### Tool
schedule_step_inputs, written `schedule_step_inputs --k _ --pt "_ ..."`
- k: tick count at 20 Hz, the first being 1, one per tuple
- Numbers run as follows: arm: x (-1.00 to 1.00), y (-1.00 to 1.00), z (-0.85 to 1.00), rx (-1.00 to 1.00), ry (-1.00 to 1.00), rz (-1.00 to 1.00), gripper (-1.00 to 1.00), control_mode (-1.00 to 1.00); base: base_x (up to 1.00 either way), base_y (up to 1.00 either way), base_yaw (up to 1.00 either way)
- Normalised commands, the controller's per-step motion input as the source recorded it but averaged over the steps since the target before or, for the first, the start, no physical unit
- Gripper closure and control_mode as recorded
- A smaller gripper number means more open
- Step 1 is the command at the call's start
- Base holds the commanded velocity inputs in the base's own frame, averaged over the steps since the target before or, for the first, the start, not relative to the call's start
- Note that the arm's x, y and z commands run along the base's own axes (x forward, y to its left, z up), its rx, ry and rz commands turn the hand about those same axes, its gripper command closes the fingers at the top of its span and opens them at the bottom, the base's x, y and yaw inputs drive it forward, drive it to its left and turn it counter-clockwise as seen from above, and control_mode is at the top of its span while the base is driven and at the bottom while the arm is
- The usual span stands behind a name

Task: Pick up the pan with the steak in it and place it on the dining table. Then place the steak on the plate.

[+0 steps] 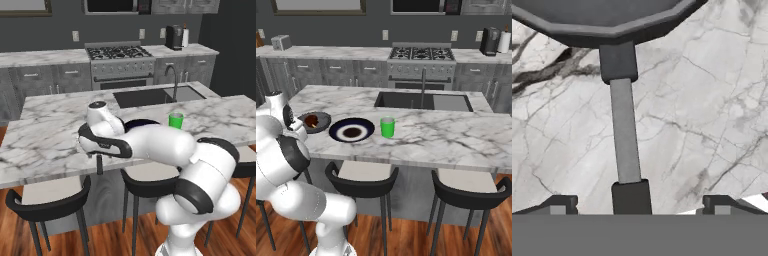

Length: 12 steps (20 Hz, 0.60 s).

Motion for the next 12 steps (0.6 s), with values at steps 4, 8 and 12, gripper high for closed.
schedule_step_inputs --k 4,8,12 --pt "0.23 0.0 0.99 0.0 0.0 -0.04 -1.0 -1.0 0.0 0.0 0.0" --pt "0.1 -0.03 0.72 -0.02 -0.01 0.0 -1.0 -1.0 0.0 0.0 0.0" --pt "0.3 -0.26 0.0 -0.05 -0.13 0.0 -1.0 -1.0 0.0 0.0 0.0"
